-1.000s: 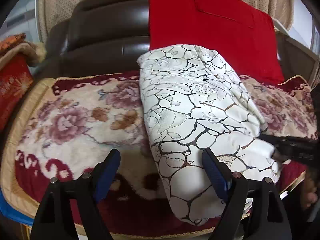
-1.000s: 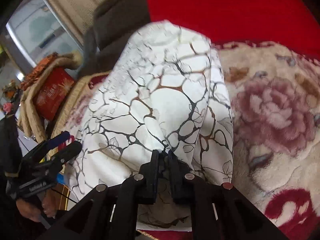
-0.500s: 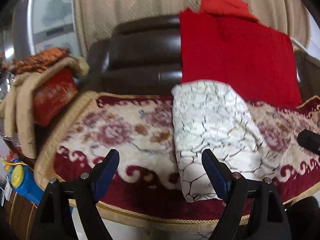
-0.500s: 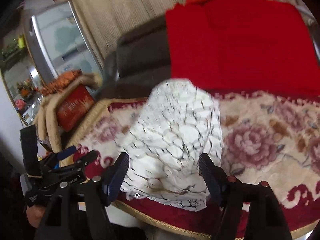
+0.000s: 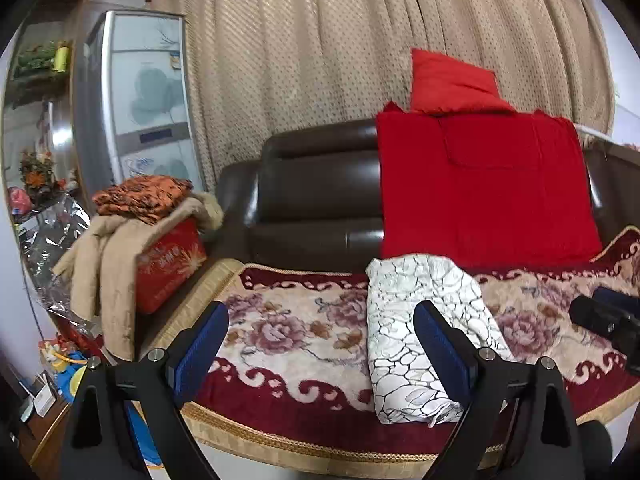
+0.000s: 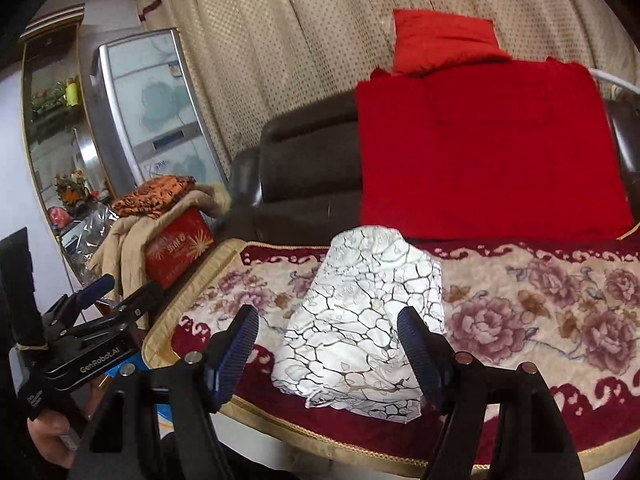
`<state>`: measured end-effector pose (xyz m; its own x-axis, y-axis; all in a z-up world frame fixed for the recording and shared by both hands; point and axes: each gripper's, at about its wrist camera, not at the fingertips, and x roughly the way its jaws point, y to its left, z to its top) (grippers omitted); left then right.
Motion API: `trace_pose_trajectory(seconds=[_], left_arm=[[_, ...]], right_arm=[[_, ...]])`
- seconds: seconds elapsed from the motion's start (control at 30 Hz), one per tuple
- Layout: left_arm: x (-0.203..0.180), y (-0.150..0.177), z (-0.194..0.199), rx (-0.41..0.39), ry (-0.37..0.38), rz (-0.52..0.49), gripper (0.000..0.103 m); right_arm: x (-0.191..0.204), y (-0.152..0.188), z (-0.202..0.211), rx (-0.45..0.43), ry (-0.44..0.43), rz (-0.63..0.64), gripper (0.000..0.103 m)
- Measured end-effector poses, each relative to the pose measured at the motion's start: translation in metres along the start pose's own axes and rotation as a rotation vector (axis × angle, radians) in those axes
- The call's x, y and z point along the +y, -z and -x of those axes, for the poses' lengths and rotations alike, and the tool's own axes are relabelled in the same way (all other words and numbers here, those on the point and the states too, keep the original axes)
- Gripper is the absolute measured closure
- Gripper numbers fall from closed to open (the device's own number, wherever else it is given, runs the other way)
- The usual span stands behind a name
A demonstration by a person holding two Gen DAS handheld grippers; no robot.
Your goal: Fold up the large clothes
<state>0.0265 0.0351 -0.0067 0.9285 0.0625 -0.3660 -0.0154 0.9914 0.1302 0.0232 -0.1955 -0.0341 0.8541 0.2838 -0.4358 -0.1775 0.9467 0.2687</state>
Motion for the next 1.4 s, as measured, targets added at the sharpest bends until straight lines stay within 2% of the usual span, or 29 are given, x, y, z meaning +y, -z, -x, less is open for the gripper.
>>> trace_pose_trajectory(seconds=[0.2, 0.23, 0.27, 0.47, 0.7, 1.07, 1.27, 1.4], left_arm=[[0.010, -0.008, 0.027, -0.031, -0.050, 0.024, 0.008], [0.012, -0.009, 0.030, -0.034, -0.051, 0.028, 0.002], [0.014, -0.009, 0.032, -0.035, -0.049, 0.033, 0.000], [0.021, -0.014, 0.054, -0.083, -0.020, 0.052, 0.000], [0.021, -0.020, 0.067, -0.094, -0.029, 0.039, 0.000], [0.029, -0.024, 0.081, -0.105, -0.080, 0.085, 0.000], [0.033, -0.024, 0.085, -0.101, -0.074, 0.090, 0.000], [0.033, -0.024, 0.086, -0.102, -0.069, 0.090, 0.000]], right_arm=[[0.015, -0.004, 0.029, -0.013, 0.020, -0.014, 0.027], [0.017, -0.005, 0.034, -0.019, 0.021, -0.010, 0.027], [0.018, -0.005, 0.037, -0.025, 0.020, -0.009, 0.027], [0.029, -0.008, 0.059, -0.055, 0.020, 0.013, 0.027], [0.036, -0.005, 0.064, -0.045, 0.038, -0.007, 0.027], [0.045, 0.004, 0.076, -0.041, 0.069, 0.022, 0.027], [0.057, 0.008, 0.077, -0.036, 0.061, 0.055, 0.027], [0.060, 0.008, 0.080, -0.056, 0.092, 0.057, 0.027]])
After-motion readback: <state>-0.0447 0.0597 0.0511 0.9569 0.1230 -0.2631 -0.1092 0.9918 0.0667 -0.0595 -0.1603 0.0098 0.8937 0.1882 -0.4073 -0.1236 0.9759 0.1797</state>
